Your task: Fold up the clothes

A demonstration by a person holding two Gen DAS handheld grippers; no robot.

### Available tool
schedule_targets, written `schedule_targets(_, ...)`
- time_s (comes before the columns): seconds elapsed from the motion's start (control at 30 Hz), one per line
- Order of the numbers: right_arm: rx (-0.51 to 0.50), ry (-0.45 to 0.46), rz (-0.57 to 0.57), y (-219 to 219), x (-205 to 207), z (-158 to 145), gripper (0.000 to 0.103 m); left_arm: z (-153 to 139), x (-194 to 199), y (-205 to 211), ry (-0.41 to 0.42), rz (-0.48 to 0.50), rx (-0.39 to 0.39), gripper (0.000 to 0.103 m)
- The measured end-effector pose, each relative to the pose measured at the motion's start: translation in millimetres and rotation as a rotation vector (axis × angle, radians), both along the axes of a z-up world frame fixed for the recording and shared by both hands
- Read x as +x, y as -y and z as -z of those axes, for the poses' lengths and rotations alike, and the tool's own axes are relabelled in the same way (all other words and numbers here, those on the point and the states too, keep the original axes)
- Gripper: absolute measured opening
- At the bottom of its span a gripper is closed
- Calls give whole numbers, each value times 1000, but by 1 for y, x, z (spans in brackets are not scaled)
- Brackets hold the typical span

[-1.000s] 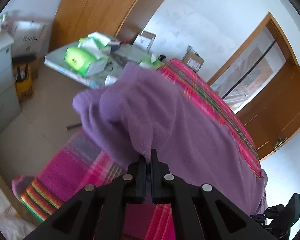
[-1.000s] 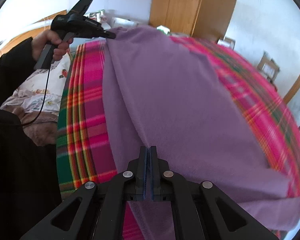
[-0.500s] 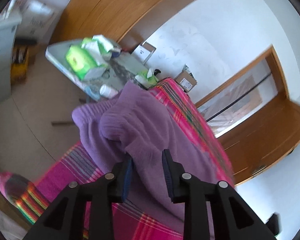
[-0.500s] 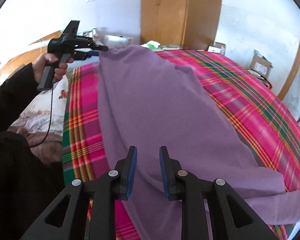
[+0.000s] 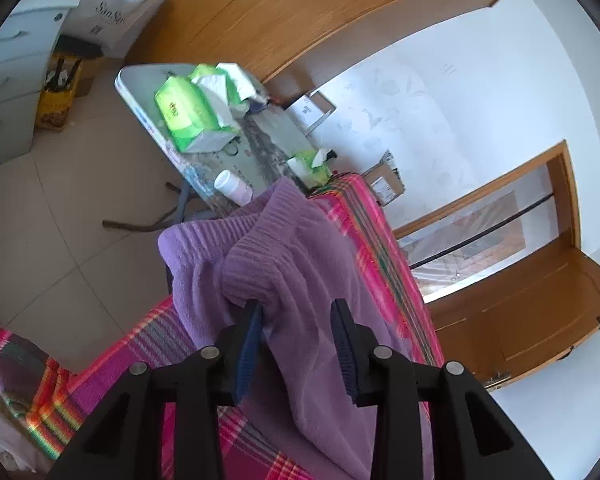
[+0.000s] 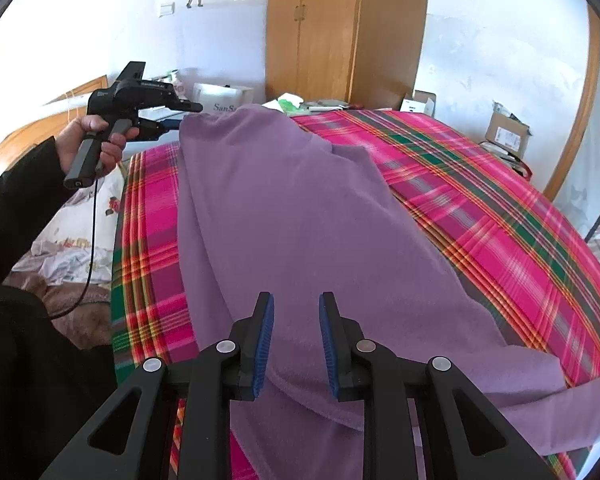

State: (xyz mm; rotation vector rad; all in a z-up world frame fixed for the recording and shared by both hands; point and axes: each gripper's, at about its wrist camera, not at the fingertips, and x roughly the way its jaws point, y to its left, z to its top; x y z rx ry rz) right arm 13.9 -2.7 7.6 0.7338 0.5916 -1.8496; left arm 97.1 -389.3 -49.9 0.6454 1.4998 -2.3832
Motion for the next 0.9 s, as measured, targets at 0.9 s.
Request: schedule_targets(0.9,50,31,-12,13,1,18,28,-8,6,-3,185,-35,-306,12)
